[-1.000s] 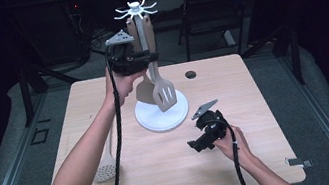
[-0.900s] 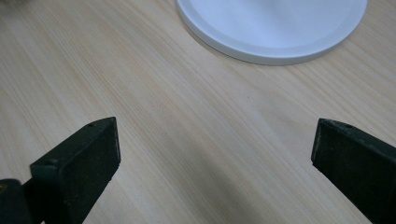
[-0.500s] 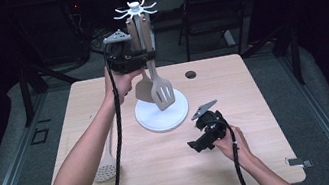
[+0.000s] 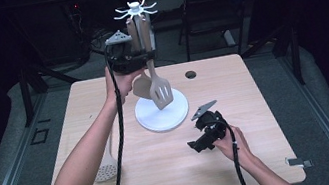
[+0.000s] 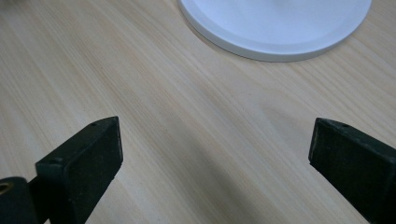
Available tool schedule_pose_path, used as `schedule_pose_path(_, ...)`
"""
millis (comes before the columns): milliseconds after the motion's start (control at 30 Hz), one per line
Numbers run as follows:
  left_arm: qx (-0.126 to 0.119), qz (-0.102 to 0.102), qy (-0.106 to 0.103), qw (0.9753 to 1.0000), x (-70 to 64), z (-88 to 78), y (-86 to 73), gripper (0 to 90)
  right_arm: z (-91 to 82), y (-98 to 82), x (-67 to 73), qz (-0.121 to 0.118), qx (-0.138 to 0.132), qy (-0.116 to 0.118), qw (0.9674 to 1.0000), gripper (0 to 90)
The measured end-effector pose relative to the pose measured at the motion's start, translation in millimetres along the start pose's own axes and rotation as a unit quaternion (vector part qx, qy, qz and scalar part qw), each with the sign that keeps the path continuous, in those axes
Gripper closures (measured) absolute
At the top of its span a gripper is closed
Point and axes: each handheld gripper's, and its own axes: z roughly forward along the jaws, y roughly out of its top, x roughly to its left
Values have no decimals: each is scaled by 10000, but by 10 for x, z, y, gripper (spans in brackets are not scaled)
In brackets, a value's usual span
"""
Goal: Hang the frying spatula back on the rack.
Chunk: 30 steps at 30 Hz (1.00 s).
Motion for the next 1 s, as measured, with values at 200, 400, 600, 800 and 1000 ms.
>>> schedule_pose_path(200, -78, 114, 178, 9997, -66, -36, -56, 715, 3, 1, 3, -32, 29, 8, 10000, 31)
schedule_pose_path(400, -173, 155, 354, 9991, -148, -74, -144, 575, 4, 3, 10, -65, 63, -8, 10000, 32)
schedule_pose_path(600, -217, 199, 467, 9985, -210, -114, -289, 466, 9, 2, 16, -72, 72, -13, 9999, 33)
schedule_pose_path(800, -99, 139, 383, 9991, -213, -149, -452, 402, 11, 5, 26, -131, 96, -49, 9999, 33)
schedule_pose_path(1000, -239, 17, 377, 9990, -137, -287, -529, 549, 13, 3, 26, -107, 139, -34, 9998, 36)
